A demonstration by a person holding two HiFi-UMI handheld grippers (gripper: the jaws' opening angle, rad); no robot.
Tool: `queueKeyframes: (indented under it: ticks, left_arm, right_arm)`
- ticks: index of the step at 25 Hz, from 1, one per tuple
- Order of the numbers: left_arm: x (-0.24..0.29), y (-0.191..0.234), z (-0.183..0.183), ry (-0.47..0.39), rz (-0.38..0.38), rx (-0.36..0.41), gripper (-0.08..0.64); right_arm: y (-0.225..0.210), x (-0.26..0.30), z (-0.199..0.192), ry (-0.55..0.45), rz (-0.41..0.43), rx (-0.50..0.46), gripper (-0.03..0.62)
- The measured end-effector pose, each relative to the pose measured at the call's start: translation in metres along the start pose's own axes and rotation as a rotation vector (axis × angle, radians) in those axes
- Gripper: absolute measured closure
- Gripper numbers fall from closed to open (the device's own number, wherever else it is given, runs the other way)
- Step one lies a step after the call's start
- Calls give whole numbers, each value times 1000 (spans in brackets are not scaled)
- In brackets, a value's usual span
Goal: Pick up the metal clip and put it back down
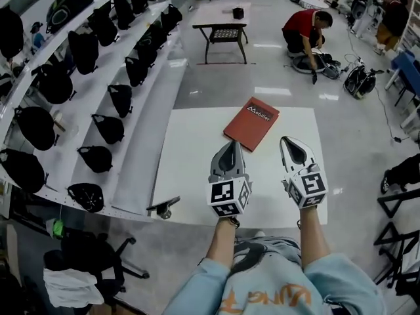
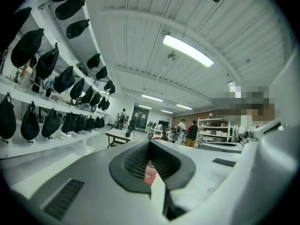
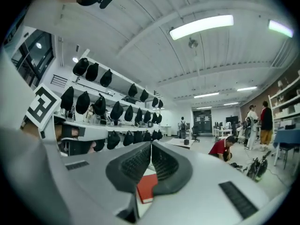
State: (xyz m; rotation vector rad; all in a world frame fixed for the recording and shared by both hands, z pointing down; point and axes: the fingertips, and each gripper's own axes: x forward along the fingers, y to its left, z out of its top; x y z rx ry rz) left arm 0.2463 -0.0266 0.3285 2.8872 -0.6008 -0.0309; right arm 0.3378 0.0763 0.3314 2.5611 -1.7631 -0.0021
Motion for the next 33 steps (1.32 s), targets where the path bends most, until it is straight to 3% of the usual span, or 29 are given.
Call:
queueKeyframes:
  ticks: [5, 15, 27, 33]
  left_arm:
    - [16, -35, 12, -17, -43, 50, 551]
    - [42, -99, -13, 36, -163, 131, 551]
    - [65, -118, -7, 22, -212, 176, 551]
    - [67, -126, -11, 27, -211, 234, 551]
  right_arm:
    - [-46, -20, 2, 42, -104, -32, 560]
    - [-91, -43, 1, 24, -166, -33, 561]
    - [-119, -43, 18, -24, -214, -50, 560]
    - [-121, -43, 19, -36, -207, -50, 560]
